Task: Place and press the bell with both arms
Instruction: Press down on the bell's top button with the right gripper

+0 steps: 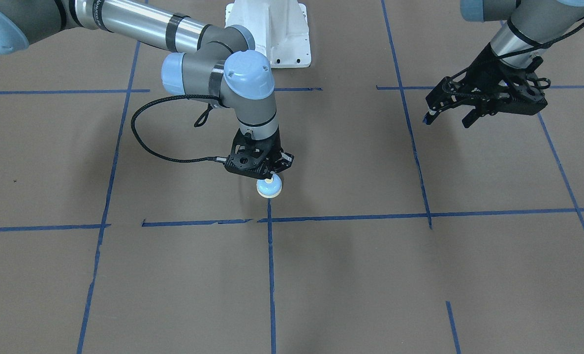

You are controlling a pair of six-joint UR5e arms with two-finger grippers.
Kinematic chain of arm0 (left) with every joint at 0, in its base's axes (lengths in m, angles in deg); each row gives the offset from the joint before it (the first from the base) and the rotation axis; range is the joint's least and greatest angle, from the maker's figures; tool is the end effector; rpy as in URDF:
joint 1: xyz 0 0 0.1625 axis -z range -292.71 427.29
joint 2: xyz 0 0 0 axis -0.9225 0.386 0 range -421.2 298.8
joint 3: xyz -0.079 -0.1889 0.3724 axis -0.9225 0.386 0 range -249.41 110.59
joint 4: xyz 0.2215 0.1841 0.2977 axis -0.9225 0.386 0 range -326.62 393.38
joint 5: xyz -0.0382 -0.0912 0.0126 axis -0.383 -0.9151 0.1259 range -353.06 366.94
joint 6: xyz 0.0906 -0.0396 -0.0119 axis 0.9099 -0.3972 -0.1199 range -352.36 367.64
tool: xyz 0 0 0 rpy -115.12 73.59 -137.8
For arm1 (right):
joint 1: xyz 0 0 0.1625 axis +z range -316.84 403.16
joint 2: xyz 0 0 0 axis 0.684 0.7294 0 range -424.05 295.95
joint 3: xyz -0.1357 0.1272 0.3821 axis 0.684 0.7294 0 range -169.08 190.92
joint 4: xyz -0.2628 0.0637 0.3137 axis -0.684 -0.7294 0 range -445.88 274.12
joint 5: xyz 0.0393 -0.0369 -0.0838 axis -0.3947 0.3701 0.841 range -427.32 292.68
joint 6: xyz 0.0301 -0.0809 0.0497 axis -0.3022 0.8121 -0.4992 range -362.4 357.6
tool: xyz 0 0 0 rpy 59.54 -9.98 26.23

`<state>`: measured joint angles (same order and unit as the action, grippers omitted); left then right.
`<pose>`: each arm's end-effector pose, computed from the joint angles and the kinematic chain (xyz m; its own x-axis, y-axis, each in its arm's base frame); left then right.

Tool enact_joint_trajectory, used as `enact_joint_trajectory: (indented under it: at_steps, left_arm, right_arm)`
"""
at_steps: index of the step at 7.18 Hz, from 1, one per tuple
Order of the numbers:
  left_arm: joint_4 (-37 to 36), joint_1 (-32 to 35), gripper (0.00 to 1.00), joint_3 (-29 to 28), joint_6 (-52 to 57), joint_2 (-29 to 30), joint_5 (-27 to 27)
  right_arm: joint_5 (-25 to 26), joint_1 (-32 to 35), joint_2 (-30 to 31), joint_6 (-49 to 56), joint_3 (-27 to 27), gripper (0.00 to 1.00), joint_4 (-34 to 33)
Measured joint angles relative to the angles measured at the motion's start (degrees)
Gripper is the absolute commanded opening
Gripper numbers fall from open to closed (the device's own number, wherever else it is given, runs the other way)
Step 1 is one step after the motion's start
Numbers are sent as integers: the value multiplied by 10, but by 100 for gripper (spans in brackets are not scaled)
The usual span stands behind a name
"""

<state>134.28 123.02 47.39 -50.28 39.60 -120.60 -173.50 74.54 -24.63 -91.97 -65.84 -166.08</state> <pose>0.2303 -0.4669 0.3182 0.5277 -0.0265 -0.8490 0.1392 0.9887 0.0556 -0.6092 -0.4953 0.1865 0.5831 0.3472 0.7345 -0.3212 0.9289 -0.1841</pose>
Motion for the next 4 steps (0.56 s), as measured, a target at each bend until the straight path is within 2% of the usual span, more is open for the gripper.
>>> enact_joint_trajectory:
  at_steps: [2, 4]
  left_arm:
    - [0, 0, 100, 2, 0, -1, 0]
    - [0, 0, 100, 3, -1, -1, 0]
  right_arm:
    - [-2, 0, -2, 0, 18, 0, 18]
    - [-32, 21, -1, -1, -17, 0, 10]
